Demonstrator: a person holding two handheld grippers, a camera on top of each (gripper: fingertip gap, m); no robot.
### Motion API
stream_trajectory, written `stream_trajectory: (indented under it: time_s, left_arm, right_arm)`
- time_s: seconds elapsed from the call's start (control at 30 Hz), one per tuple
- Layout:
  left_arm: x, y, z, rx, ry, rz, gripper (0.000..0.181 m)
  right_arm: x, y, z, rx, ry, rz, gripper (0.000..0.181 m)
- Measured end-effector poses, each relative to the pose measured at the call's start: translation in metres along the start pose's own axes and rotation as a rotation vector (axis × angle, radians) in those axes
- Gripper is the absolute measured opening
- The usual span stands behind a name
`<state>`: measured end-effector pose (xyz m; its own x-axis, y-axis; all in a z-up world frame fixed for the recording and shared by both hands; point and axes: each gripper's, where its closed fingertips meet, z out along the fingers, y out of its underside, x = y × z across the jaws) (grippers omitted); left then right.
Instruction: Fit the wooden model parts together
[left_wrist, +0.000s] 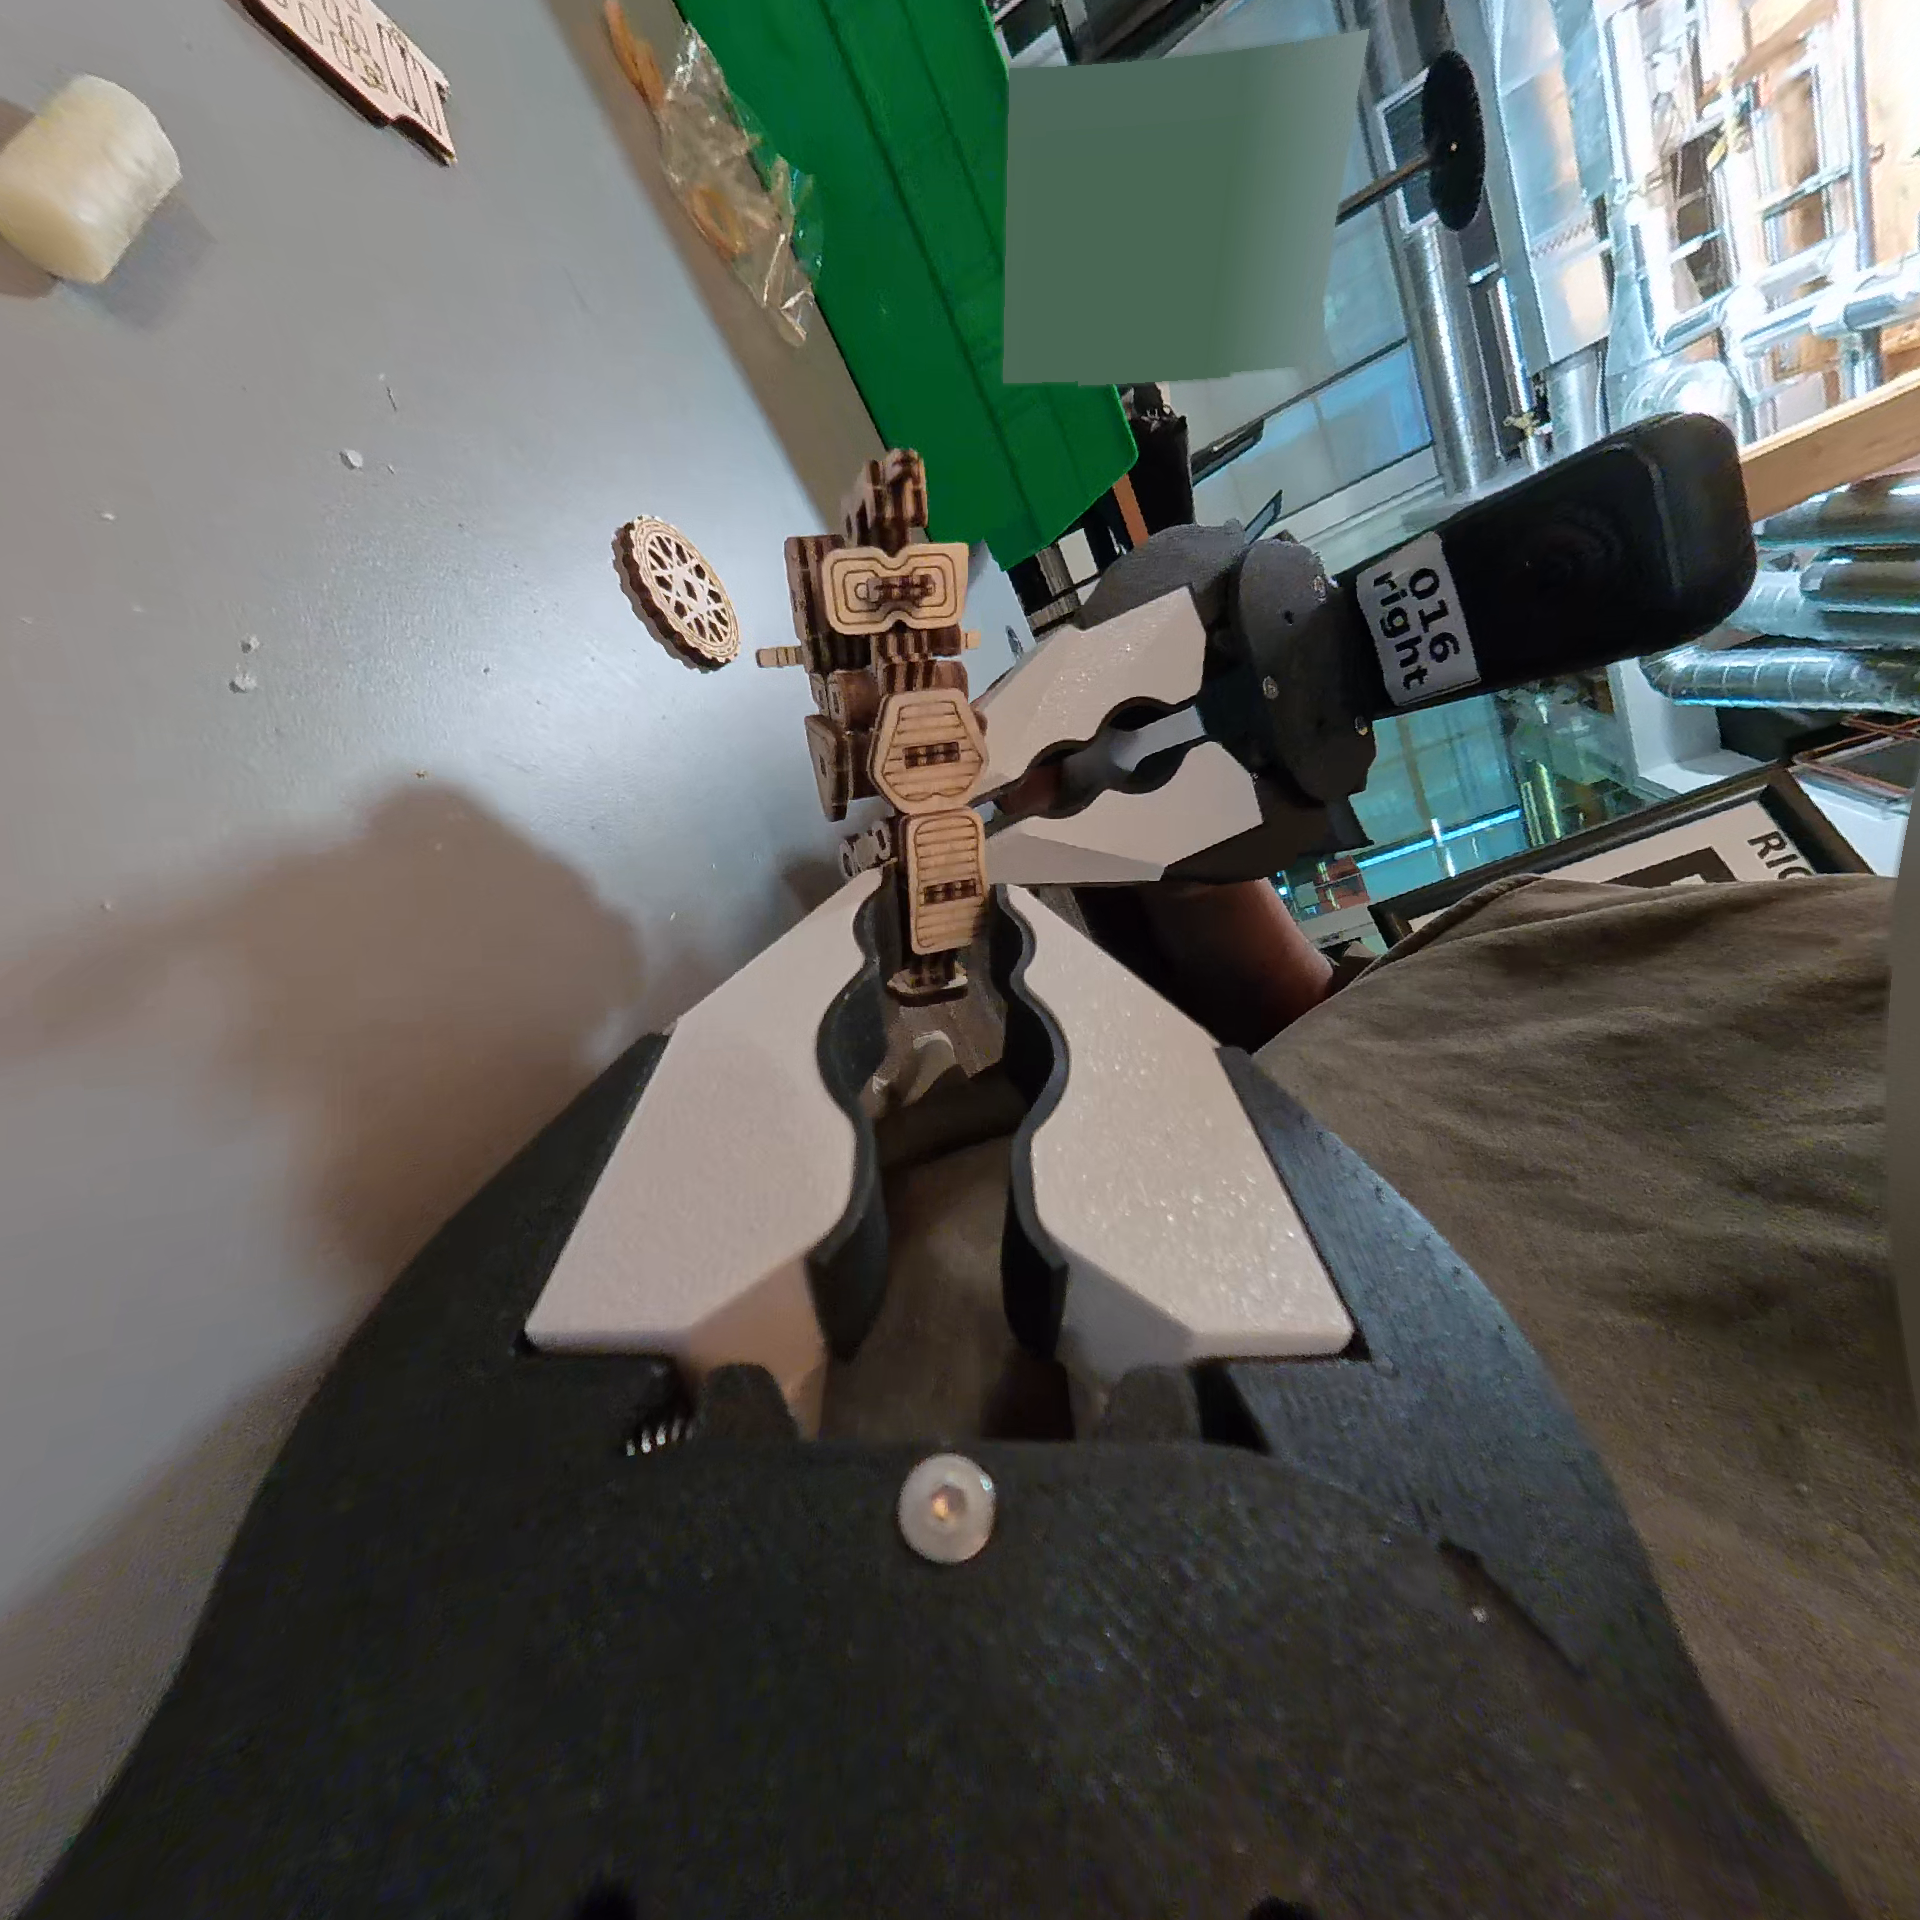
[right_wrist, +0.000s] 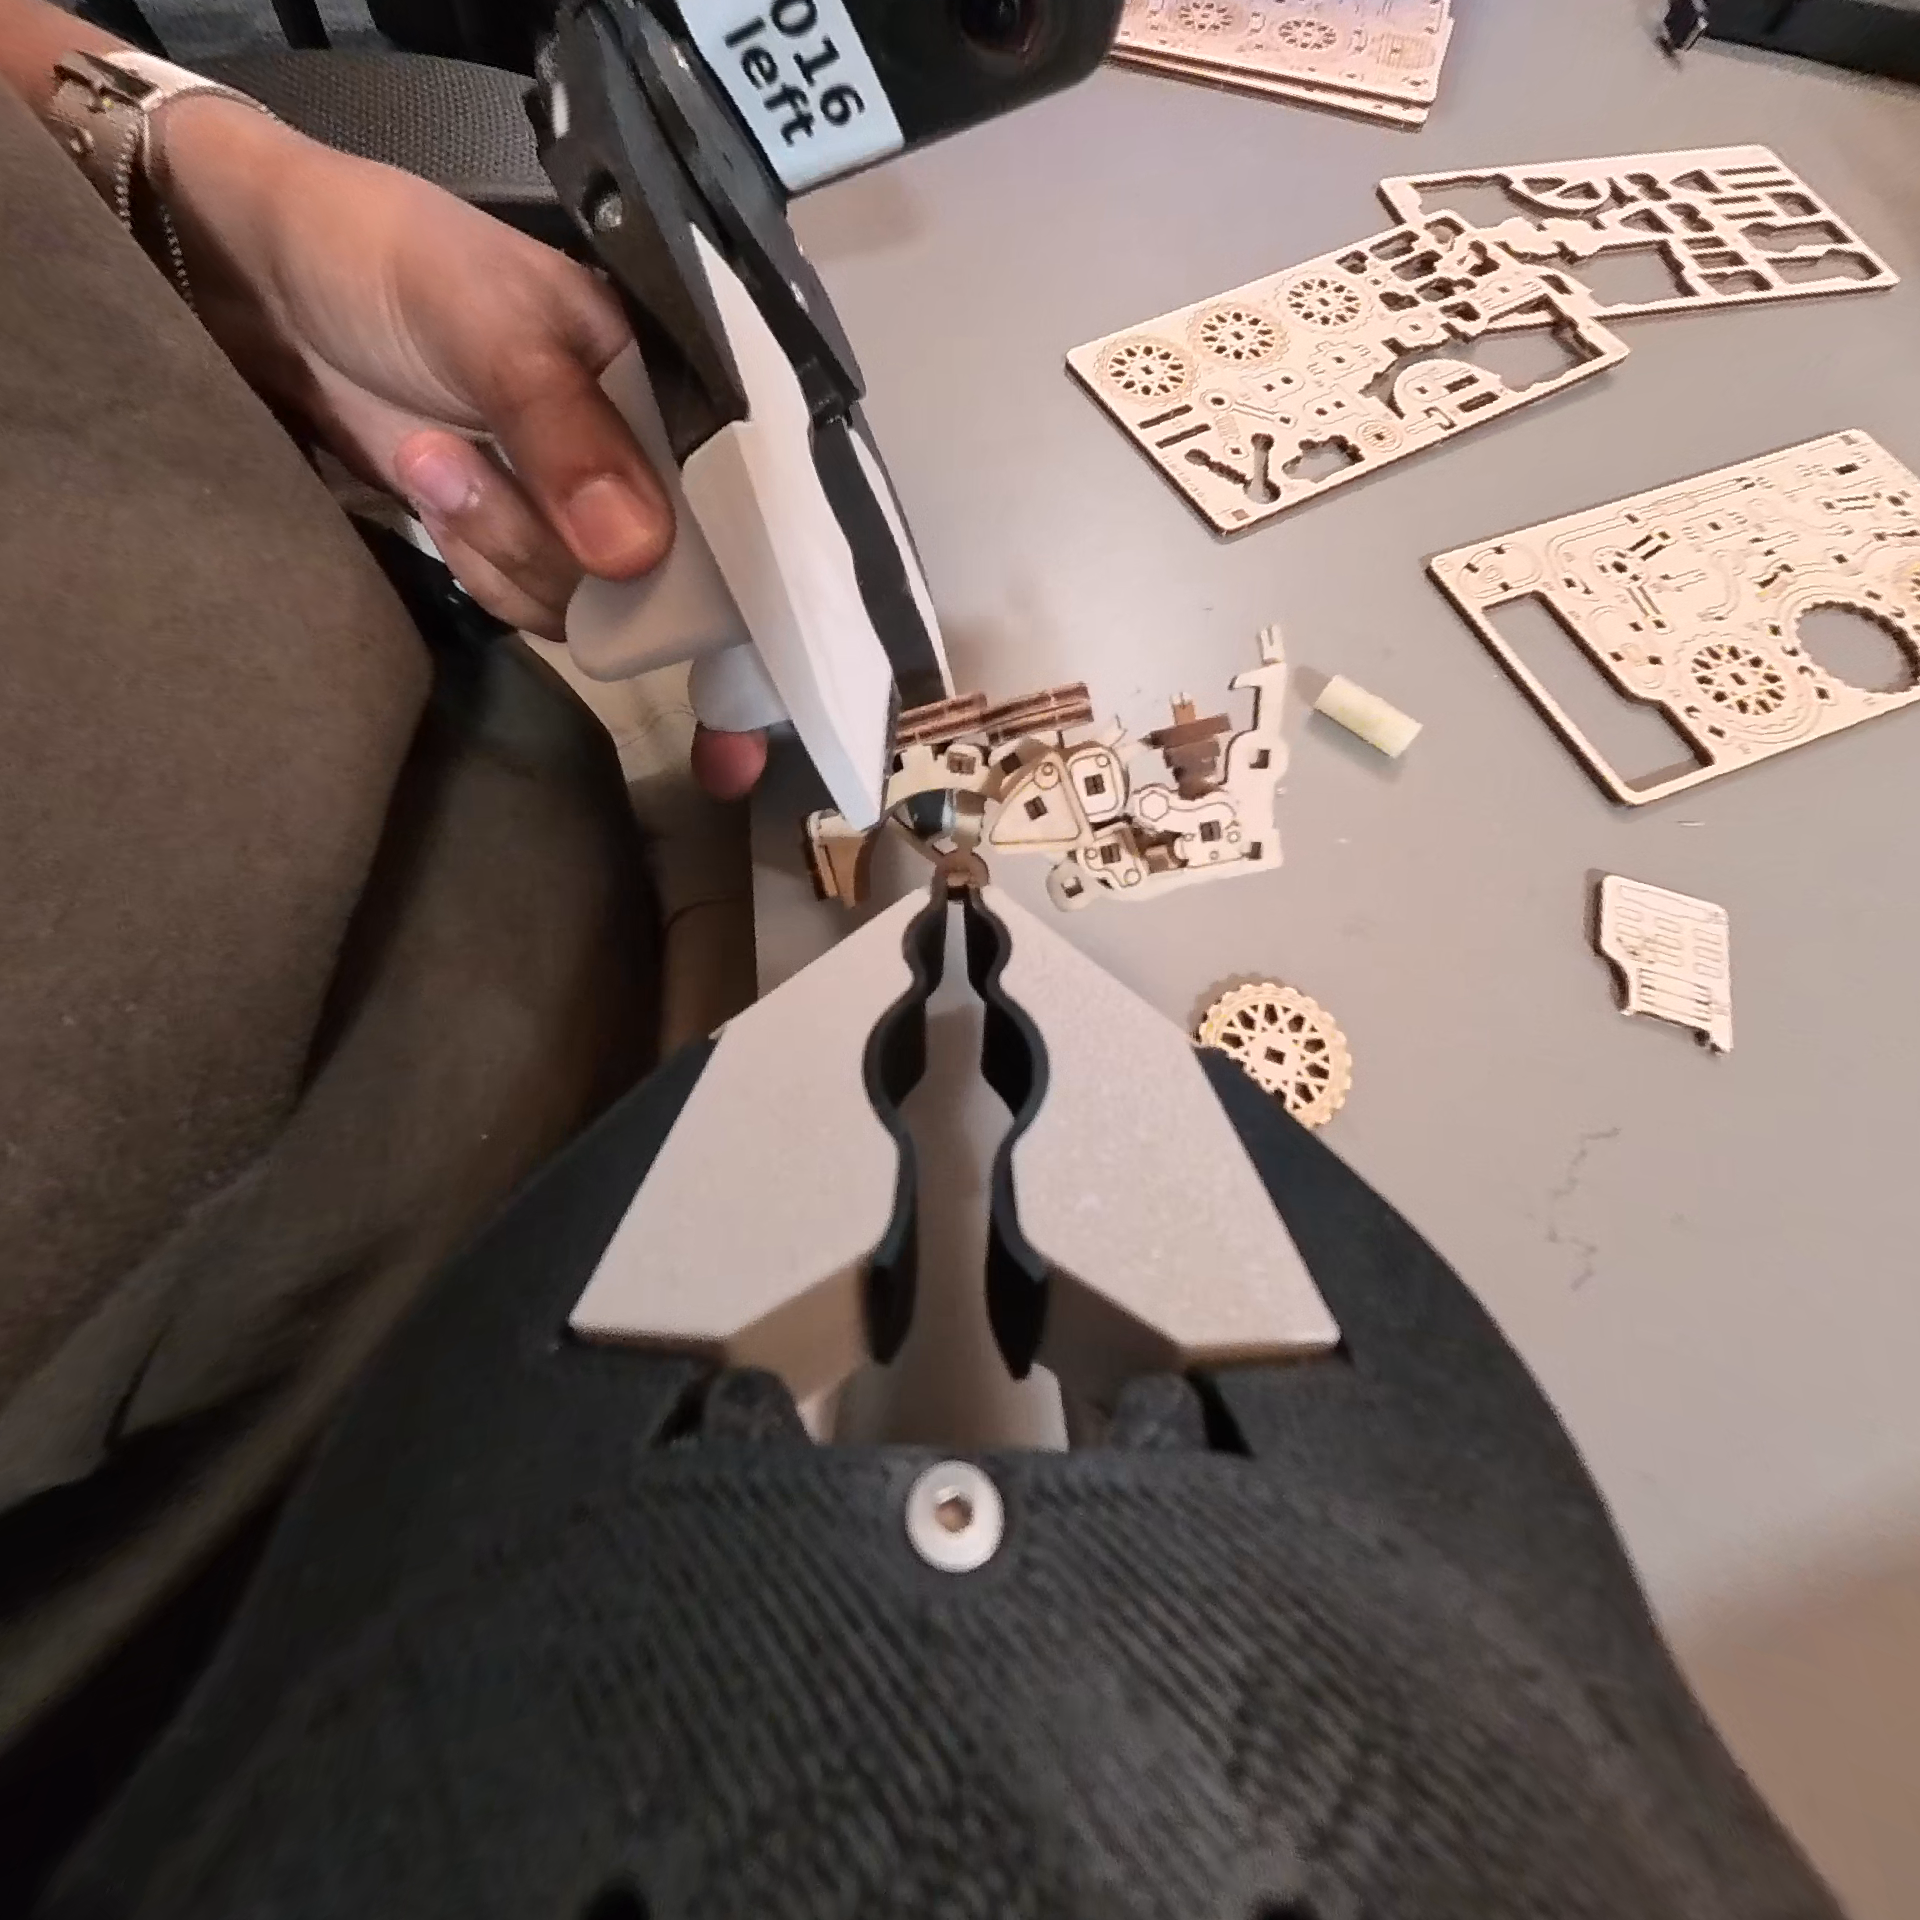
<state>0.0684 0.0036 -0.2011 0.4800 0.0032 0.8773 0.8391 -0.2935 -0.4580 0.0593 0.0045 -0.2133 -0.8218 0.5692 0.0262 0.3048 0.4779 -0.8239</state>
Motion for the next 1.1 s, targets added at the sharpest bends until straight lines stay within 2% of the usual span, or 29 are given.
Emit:
stream_trajectory:
  time_s: [0.2, 0.3, 0.57, 0.67, 0.83, 1.1]
  left_arm:
    - [-0.001, -0.002, -0.001, 0.012, 0.003, -0.023, 0.013]
    - [-0.002, -0.006, -0.003, 0.036, 0.013, -0.049, 0.013]
    - [0.000, -0.015, -0.008, 0.091, 0.062, -0.103, 0.013]
    - [0.008, -0.023, -0.011, 0.150, 0.138, -0.117, 0.014]
    - [0.024, -0.036, -0.022, 0.235, 0.250, -0.082, 0.013]
    - [0.045, -0.037, -0.025, 0.238, 0.301, 0.089, 0.013]
  right_arm:
    - [0.002, 0.000, 0.000, -0.001, 0.011, 0.005, 0.001]
    - [0.005, 0.001, 0.000, -0.013, 0.023, 0.015, 0.012]
    - [0.009, -0.006, -0.005, 0.043, 0.014, 0.087, 0.011]
    - [0.013, -0.013, -0.009, 0.108, -0.005, 0.177, 0.011]
    - [0.015, -0.037, -0.023, 0.289, -0.119, 0.363, 0.013]
    - [0.010, -0.056, -0.028, 0.461, -0.319, 0.641, 0.024]
